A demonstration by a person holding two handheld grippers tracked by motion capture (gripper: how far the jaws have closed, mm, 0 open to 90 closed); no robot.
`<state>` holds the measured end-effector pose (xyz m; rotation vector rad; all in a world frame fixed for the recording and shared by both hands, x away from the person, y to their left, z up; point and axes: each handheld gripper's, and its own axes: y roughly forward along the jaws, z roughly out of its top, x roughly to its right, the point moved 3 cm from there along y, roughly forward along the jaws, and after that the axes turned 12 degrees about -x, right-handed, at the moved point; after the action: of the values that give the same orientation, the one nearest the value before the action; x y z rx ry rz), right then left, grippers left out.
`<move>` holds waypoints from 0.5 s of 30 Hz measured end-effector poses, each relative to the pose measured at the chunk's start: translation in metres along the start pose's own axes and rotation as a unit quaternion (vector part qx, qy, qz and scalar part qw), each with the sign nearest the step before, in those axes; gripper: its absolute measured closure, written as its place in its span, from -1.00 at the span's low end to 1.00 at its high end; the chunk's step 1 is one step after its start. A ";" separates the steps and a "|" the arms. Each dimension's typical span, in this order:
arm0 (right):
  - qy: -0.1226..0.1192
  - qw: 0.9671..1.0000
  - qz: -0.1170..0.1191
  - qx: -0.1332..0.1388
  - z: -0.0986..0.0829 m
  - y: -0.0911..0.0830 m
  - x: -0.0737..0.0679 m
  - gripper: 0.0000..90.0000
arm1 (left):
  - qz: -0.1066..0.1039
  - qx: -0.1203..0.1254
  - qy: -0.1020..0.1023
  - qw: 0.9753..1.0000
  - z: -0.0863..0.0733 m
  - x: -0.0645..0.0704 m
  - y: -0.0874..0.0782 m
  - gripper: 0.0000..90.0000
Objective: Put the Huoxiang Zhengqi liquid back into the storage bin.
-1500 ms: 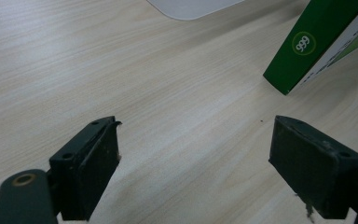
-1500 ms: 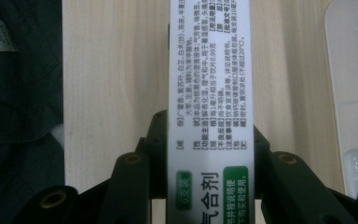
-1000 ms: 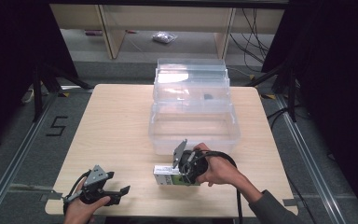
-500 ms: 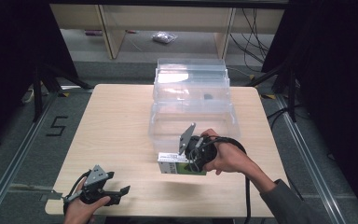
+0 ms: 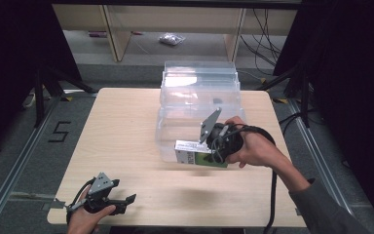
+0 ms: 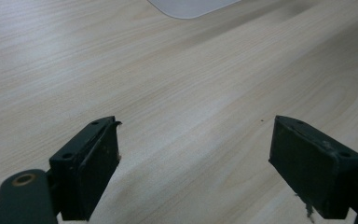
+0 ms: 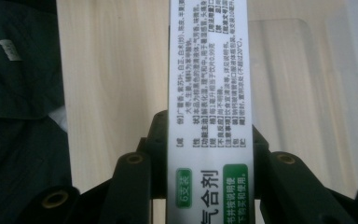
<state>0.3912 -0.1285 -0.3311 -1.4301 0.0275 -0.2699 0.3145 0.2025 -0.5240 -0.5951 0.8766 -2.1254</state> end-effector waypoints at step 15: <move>0.044 0.999 -0.016 -0.018 -0.012 -0.013 0.064 0.45 | 0.001 0.003 -0.002 1.000 0.000 0.000 0.001 -0.67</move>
<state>0.4485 -0.1543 -0.3110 -1.4537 0.0819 -0.3599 0.3147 0.2017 -0.5245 -0.5959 0.8680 -2.1237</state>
